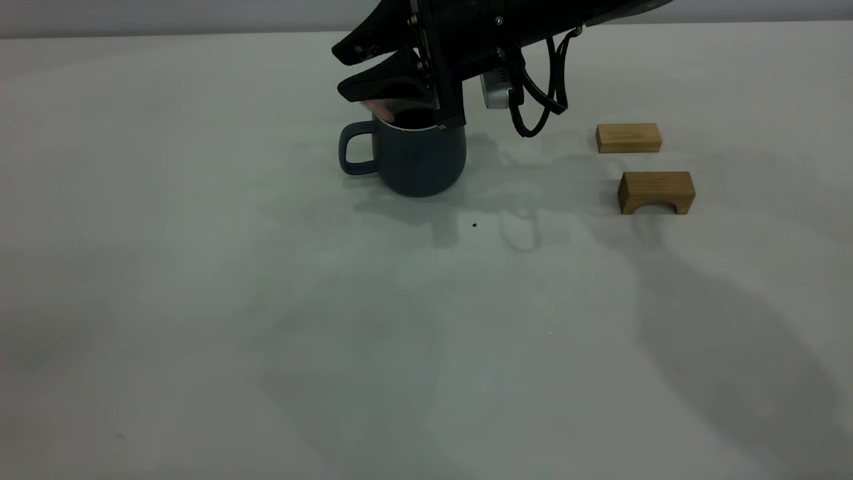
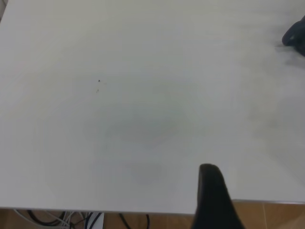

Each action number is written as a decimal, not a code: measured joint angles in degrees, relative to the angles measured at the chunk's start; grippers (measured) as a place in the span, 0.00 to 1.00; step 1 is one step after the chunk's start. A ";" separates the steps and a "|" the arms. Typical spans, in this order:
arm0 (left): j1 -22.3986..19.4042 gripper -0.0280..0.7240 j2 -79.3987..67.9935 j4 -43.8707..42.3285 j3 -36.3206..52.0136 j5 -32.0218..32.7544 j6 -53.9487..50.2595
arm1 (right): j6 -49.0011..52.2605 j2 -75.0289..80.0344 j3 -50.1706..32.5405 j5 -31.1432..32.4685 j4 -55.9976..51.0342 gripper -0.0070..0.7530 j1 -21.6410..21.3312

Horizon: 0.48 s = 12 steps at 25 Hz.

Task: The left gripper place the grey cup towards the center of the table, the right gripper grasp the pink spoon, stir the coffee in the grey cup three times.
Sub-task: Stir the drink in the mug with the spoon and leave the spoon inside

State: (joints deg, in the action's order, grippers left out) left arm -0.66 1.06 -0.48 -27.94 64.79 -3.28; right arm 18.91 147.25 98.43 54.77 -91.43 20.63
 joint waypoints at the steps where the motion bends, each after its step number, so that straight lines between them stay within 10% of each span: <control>1: 0.00 0.74 0.00 0.00 0.00 0.00 0.00 | -0.05 0.00 0.00 0.00 0.46 0.51 0.00; 12: 0.00 0.74 0.00 0.00 0.00 0.00 0.00 | -0.18 -3.56 0.07 -0.10 18.72 0.51 0.00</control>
State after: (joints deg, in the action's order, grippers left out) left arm -0.66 1.06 -0.48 -27.94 64.79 -3.28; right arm 18.73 143.69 98.50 54.67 -72.71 20.63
